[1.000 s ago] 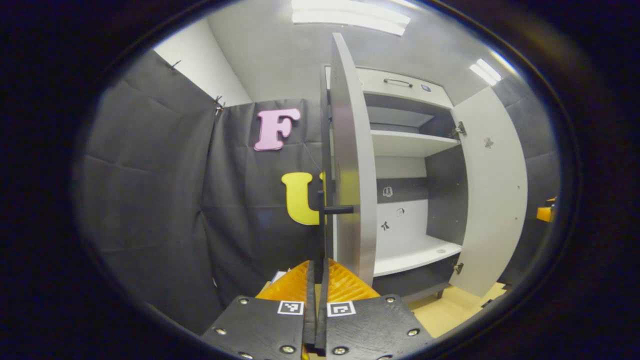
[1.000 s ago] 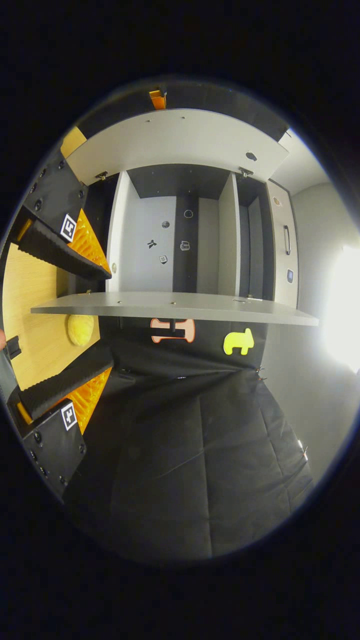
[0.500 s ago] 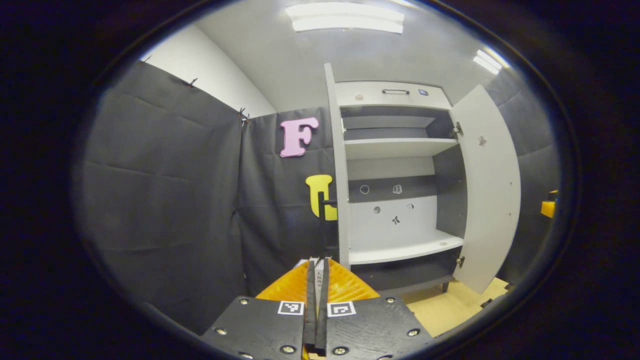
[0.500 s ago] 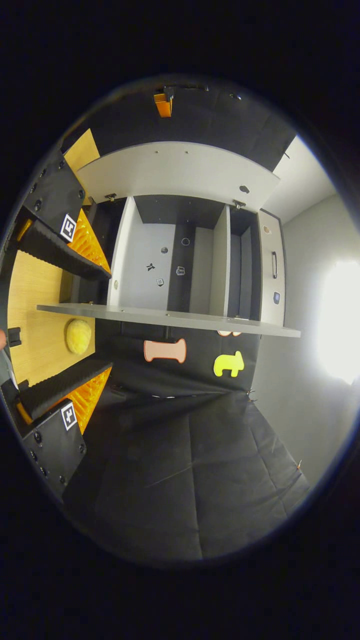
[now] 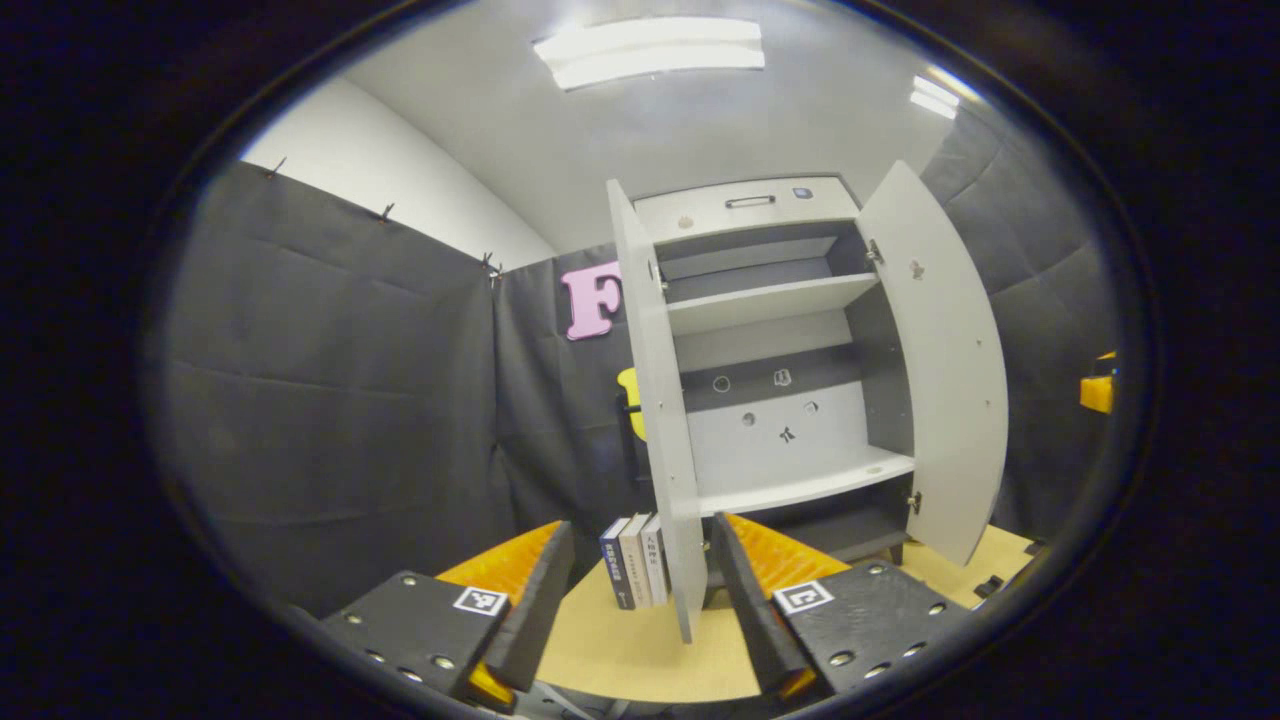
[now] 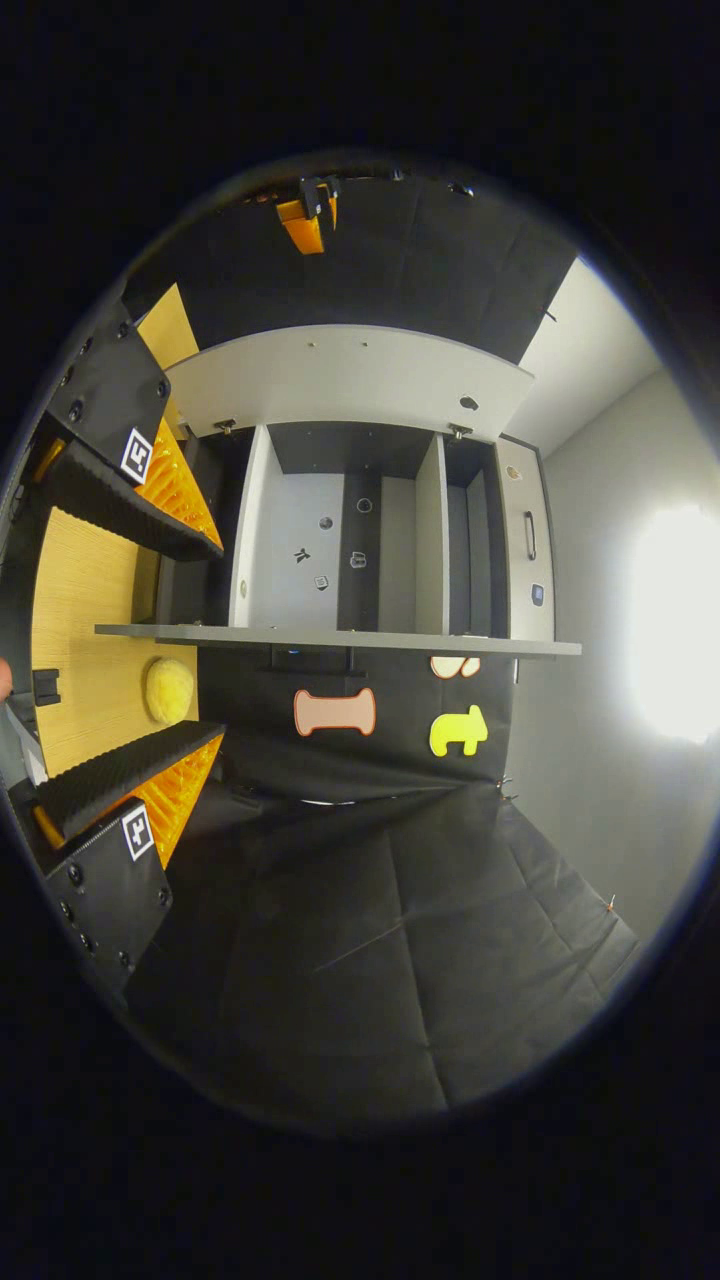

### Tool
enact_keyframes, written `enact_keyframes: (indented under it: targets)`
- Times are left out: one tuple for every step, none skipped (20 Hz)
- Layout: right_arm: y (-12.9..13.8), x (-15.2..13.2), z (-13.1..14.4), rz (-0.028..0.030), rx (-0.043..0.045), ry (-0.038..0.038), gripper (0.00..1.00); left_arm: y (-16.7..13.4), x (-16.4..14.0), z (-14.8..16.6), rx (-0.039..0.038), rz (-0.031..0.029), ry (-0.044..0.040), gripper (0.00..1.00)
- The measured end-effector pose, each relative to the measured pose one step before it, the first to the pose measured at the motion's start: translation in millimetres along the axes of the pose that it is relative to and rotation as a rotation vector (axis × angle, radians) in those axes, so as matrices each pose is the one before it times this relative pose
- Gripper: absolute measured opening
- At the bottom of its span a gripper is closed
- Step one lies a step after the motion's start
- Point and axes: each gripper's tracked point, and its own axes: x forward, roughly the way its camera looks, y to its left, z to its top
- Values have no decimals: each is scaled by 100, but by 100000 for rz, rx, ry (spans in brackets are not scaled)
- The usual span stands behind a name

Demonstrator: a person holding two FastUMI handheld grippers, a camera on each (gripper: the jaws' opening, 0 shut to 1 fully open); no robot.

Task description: Open the right door of the double-door shoe cabinet with the right hand, and open the left door with the left hand.

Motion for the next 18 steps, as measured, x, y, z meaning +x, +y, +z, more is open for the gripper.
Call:
enact_keyframes:
  targets:
    - [-239, -283, 60, -110, 281, -546, 100, -117, -529, 8, 184, 402, -257, 88]
    - [-180, -270, 146, -207, -205, -627, 100, -97, -361, -72, -282, 198, -458, 88]
    - [-281, -379, 43, -514, -468, -722, 100, -5, -276, 146, -716, 425, -579, 89]
    - [-236, -248, 100, -421, -588, -631, 96, 62, -445, -93, -913, 612, -417, 88]
    - [-305, -85, 24, -535, -411, -414, 100, -24, -211, 45, -656, 247, 136, 88]
    - [-193, 20, 98, -301, -129, -236, 100, 26, -249, -185, -62, 237, 310, 88]
    - [-127, -38, -82, -18, 160, 20, 100, 182, -127, 82, 543, 424, 40, 87]
    - [-30, -48, -26, 118, 290, 16, 100, 173, -106, -31, 793, 457, 191, 88]
    - [-43, -24, 100, 25, 232, -169, 100, 130, 28, 172, 583, 481, -168, 88]
    - [-168, 53, 121, -291, 194, -337, 100, -13, -9, 115, 78, 421, -466, 88]
    - [10, 150, 161, -188, 144, -96, 100, -104, 30, 157, -231, -151, -333, 88]
    - [-25, 305, 44, -33, 190, 10, 100, -149, -170, 62, -108, -143, -296, 88]
    - [101, 174, 172, -127, 150, 22, 100, 63, -125, 125, 284, 174, -412, 89]
    - [-25, 172, 117, -23, -28, 174, 100, -96, 154, 253, 569, 173, -269, 88]
    - [12, 6, -26, -34, -118, -90, 100, -213, 178, 6, 443, -161, -121, 87]
    - [3, 93, 133, -66, -289, -115, 100, -183, 61, 64, 273, -421, -18, 88]
    - [-95, -130, 64, -200, -274, -223, 100, -166, 106, 56, 246, -316, 6, 88]
    - [-79, 26, 64, -107, -89, -333, 100, -92, 227, 43, 184, -77, -78, 88]
